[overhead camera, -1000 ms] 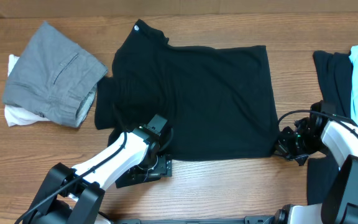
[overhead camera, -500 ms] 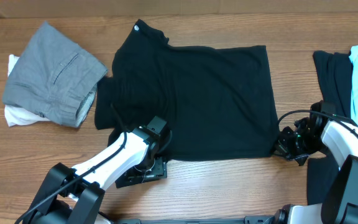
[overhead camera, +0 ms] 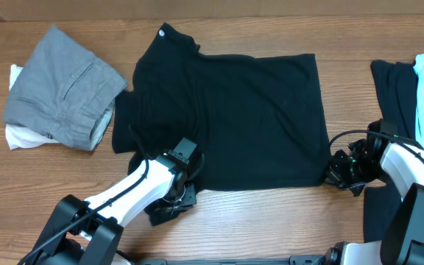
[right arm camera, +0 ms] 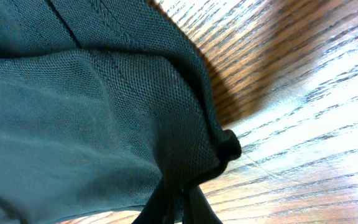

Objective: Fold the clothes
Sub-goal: 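Lift the bottom hem and fold it upward toward the collar with both grippers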

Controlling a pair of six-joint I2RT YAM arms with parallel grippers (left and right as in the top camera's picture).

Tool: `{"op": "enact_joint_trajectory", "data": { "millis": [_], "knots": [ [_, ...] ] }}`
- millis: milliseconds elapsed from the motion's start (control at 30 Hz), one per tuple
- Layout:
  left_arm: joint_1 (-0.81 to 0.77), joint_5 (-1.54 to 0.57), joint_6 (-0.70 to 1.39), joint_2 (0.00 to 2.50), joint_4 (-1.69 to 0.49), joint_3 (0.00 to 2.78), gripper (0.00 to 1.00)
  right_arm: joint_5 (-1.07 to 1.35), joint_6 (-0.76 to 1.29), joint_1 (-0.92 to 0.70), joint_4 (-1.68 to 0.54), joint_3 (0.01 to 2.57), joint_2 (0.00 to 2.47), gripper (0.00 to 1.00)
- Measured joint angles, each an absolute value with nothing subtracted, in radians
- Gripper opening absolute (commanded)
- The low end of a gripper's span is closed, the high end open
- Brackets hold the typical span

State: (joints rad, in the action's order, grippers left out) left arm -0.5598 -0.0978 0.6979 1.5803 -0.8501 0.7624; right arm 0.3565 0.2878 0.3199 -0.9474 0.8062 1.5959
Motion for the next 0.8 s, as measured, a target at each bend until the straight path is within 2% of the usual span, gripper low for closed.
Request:
{"op": "enact_joint_trajectory", "data": {
  "millis": [33,167,567,800],
  "knots": [
    [-0.56,-0.105,0.701,1.58,-0.852,0.762,0.04,0.357,0.287,0.32,-0.947,0.806,1.596,0.04],
    [-0.561,-0.115,0.702,1.579,-0.874,0.764,0.04,0.358,0.288,0.32,-0.947,0.806,1.596,0.04],
    [-0.562,-0.072,0.705,1.556,-1.244,0.863,0.04,0.385,0.287,0.32,-1.07,0.878,1.531,0.04],
    [-0.562,-0.013,0.698,1.518,-1.306,0.928,0.13,0.403,0.29,0.32,-1.12,0.981,1.383,0.04]
  ]
}}
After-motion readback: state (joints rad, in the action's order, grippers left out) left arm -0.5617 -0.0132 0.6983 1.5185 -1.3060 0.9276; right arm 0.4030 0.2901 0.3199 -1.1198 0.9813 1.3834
